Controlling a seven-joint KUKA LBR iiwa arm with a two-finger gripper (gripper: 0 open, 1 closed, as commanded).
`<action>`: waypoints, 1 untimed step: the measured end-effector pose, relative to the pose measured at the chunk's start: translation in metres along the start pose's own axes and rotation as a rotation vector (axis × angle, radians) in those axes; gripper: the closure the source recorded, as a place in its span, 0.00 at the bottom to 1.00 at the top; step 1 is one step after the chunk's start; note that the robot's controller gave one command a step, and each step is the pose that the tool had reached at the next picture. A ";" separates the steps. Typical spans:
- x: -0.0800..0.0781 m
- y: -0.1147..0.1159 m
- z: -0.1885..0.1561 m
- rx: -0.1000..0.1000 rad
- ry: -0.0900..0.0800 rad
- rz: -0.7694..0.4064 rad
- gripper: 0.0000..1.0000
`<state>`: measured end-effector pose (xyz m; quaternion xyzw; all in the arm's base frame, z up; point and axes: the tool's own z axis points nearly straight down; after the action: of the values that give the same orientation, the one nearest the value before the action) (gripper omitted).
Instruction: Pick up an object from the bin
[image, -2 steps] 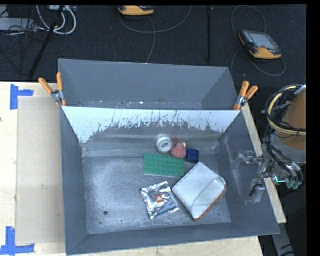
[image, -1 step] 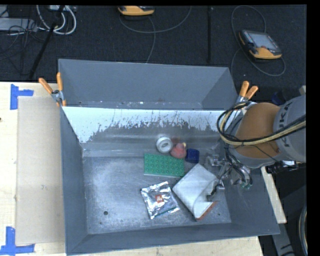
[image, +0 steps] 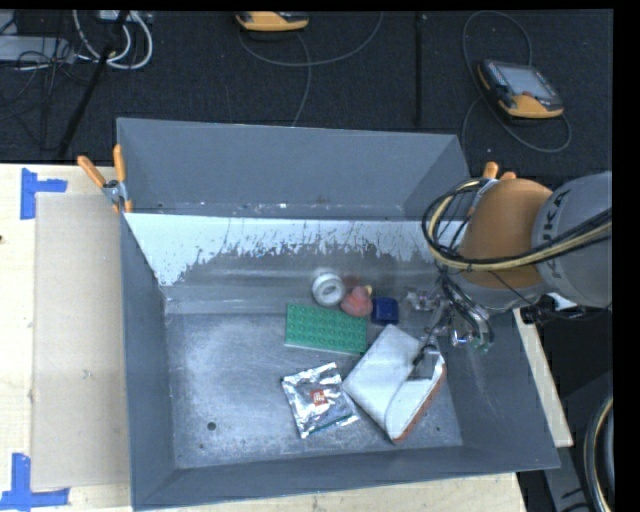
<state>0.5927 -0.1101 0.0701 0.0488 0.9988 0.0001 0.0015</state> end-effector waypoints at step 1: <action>0.021 0.064 0.001 -0.001 0.004 -0.183 0.00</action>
Offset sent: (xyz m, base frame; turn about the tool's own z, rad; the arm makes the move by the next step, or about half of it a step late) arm -0.0145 0.0640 -0.0001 -0.1823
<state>0.5782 -0.0445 0.0693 -0.0425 0.9991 0.0007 -0.0005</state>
